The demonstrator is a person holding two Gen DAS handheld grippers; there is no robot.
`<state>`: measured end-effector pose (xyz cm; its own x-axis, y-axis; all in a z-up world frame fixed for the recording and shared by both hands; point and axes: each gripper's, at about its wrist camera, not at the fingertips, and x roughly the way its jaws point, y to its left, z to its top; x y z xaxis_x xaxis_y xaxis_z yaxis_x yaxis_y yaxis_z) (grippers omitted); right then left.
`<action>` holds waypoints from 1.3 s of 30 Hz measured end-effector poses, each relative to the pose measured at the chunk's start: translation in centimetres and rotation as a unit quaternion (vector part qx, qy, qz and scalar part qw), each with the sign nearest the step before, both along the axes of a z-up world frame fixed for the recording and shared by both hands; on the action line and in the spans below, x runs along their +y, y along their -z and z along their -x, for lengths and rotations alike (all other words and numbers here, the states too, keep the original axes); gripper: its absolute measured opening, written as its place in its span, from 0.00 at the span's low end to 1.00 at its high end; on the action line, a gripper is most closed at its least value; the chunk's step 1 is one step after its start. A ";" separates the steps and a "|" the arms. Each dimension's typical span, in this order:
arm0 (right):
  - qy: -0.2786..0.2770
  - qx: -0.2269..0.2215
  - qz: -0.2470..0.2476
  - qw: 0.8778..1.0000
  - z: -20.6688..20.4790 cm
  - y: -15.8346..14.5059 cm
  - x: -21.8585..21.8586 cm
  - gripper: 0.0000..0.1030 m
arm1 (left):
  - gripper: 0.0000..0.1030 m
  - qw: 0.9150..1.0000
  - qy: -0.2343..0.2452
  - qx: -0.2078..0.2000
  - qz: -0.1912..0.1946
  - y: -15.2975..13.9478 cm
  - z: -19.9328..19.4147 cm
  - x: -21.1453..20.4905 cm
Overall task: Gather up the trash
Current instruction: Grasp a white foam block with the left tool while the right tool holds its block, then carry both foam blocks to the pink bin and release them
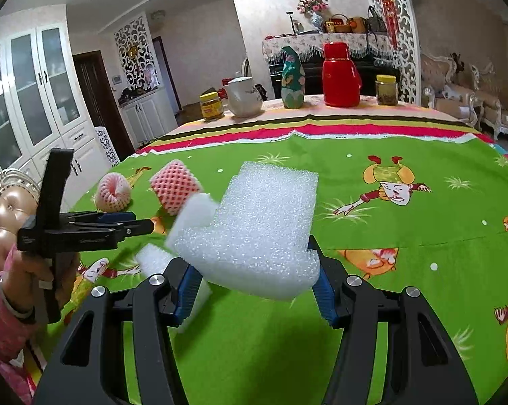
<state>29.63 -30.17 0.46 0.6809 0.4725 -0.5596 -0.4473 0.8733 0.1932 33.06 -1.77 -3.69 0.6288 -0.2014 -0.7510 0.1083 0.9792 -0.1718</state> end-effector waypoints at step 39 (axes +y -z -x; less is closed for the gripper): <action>0.033 -0.005 0.001 0.999 15.0 1.8 3.8 0.54 | 0.76 0.988 0.046 -0.141 -0.045 -2.4 19.7 -2.3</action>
